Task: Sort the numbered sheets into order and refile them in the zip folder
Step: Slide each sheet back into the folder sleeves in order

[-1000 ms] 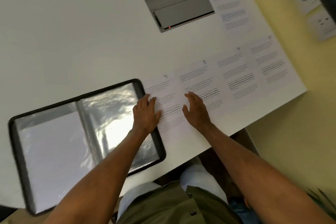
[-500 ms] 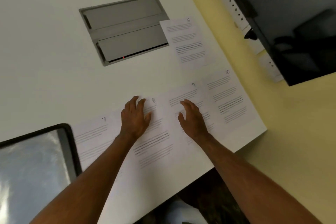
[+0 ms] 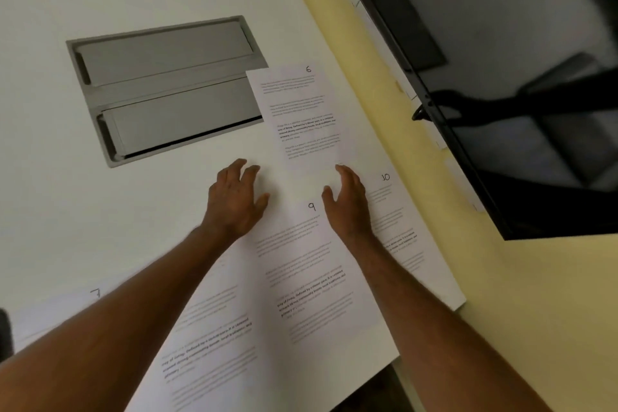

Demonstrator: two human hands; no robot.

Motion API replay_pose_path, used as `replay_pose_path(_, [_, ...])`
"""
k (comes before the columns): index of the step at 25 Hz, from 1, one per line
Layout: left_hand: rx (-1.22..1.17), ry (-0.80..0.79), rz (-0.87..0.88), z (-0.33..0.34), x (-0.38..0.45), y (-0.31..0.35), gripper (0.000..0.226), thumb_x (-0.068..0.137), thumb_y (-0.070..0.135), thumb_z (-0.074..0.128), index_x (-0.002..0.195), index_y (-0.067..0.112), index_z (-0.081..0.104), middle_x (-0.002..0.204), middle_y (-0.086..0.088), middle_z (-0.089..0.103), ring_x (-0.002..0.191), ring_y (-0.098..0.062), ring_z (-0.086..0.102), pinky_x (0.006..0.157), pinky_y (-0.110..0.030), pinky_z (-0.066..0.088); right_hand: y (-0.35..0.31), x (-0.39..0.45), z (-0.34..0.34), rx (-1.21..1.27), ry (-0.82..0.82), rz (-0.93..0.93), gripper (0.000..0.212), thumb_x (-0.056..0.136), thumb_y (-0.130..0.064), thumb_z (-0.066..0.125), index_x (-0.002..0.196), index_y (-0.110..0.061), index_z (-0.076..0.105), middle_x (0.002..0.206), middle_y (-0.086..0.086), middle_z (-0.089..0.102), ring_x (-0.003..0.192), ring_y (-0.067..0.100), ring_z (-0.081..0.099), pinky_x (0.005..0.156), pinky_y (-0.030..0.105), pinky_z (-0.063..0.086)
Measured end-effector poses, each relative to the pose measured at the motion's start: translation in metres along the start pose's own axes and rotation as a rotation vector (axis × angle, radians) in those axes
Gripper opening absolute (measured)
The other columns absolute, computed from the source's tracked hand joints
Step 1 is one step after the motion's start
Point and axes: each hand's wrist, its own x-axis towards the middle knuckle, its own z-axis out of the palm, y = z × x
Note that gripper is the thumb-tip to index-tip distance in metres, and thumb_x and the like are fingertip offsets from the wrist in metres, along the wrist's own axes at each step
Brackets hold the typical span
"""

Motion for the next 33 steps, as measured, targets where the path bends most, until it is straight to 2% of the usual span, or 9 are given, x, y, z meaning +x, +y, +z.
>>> replay_pose_path(8, [0.063, -0.064, 0.021, 0.034, 0.069, 0.023, 0.072, 0.099, 0.043, 0.058, 0.156, 0.007, 0.031, 0.165, -0.015, 0.023, 0.148, -0.037, 0.026, 0.114, -0.051, 0.033, 0.021, 0.072, 0.014, -0.033, -0.02, 0.088, 0.074, 0.099, -0.037, 0.062, 0.159, -0.014, 0.026, 0.166, 0.008, 0.027, 0.152, 0.027, 0.027, 0.122, 0.044, 0.031])
replay_pose_path(12, [0.125, 0.024, -0.099, 0.046, 0.087, 0.027, 0.074, 0.097, 0.049, 0.053, 0.151, 0.003, 0.03, 0.156, -0.012, 0.028, 0.134, -0.033, 0.034, 0.105, -0.045, 0.032, 0.027, 0.099, 0.02, -0.073, -0.032, 0.095, 0.092, 0.095, -0.051, 0.065, 0.163, -0.013, 0.015, 0.171, 0.006, 0.011, 0.158, 0.023, 0.009, 0.127, 0.044, 0.02])
replay_pose_path(15, [0.169, 0.077, -0.14, 0.053, 0.096, 0.03, 0.074, 0.095, 0.057, 0.048, 0.147, 0.007, 0.029, 0.15, -0.01, 0.028, 0.126, -0.031, 0.035, 0.099, -0.046, 0.033, 0.031, 0.111, 0.023, -0.138, -0.088, 0.111, 0.108, 0.09, -0.067, 0.061, 0.164, -0.012, 0.006, 0.173, 0.006, 0.002, 0.159, 0.021, -0.001, 0.129, 0.041, 0.01])
replay_pose_path(18, [0.166, 0.051, -0.149, 0.057, 0.103, 0.036, 0.072, 0.095, 0.063, 0.042, 0.146, 0.015, 0.027, 0.151, -0.009, 0.024, 0.13, -0.031, 0.031, 0.102, -0.051, 0.032, 0.031, 0.111, 0.032, -0.228, -0.093, 0.081, 0.112, 0.089, -0.077, 0.052, 0.164, -0.01, 0.002, 0.172, 0.009, -0.002, 0.159, 0.023, -0.005, 0.129, 0.04, 0.005])
replay_pose_path(21, [0.149, -0.007, -0.171, 0.059, 0.11, 0.043, 0.07, 0.097, 0.068, 0.036, 0.149, 0.023, 0.024, 0.158, -0.01, 0.015, 0.141, -0.034, 0.021, 0.11, -0.057, 0.025, 0.031, 0.11, 0.032, -0.28, -0.085, 0.075, 0.105, 0.093, -0.077, 0.041, 0.164, -0.011, 0.001, 0.172, 0.009, -0.004, 0.159, 0.024, -0.006, 0.13, 0.041, 0.005])
replay_pose_path(25, [0.138, -0.104, -0.156, 0.056, 0.113, 0.051, 0.072, 0.099, 0.07, 0.028, 0.156, 0.028, 0.017, 0.167, -0.008, 0.001, 0.153, -0.037, 0.004, 0.118, -0.061, 0.012, 0.027, 0.111, 0.033, -0.23, -0.034, 0.063, 0.095, 0.096, -0.07, 0.043, 0.164, -0.013, 0.01, 0.172, 0.009, 0.011, 0.159, 0.027, 0.003, 0.129, 0.045, 0.011])
replay_pose_path(29, [0.187, -0.154, -0.104, 0.053, 0.106, 0.046, 0.08, 0.1, 0.068, 0.032, 0.163, 0.028, 0.002, 0.171, -0.008, -0.014, 0.157, -0.035, -0.01, 0.122, -0.061, 0.003, 0.009, 0.118, 0.027, 0.03, 0.053, 0.078, 0.087, 0.091, -0.055, 0.065, 0.158, -0.016, 0.026, 0.159, 0.008, 0.038, 0.147, 0.028, 0.034, 0.118, 0.05, 0.037])
replay_pose_path(31, [0.232, -0.151, -0.071, 0.053, 0.103, 0.039, 0.084, 0.1, 0.065, 0.038, 0.163, 0.027, -0.002, 0.171, -0.008, -0.015, 0.157, -0.035, -0.011, 0.123, -0.062, 0.004, 0.0, 0.124, 0.021, 0.108, 0.075, 0.096, 0.088, 0.087, -0.046, 0.073, 0.157, -0.017, 0.028, 0.156, 0.006, 0.04, 0.141, 0.025, 0.041, 0.112, 0.04, 0.043])
replay_pose_path(33, [0.248, -0.157, -0.055, 0.053, 0.101, 0.035, 0.085, 0.1, 0.063, 0.041, 0.163, 0.027, -0.004, 0.17, -0.007, -0.017, 0.157, -0.034, -0.012, 0.123, -0.061, 0.004, -0.006, 0.131, 0.016, 0.223, 0.056, 0.158, 0.092, 0.086, -0.04, 0.078, 0.158, -0.017, 0.026, 0.156, 0.004, 0.04, 0.136, 0.02, 0.045, 0.098, 0.024, 0.042])
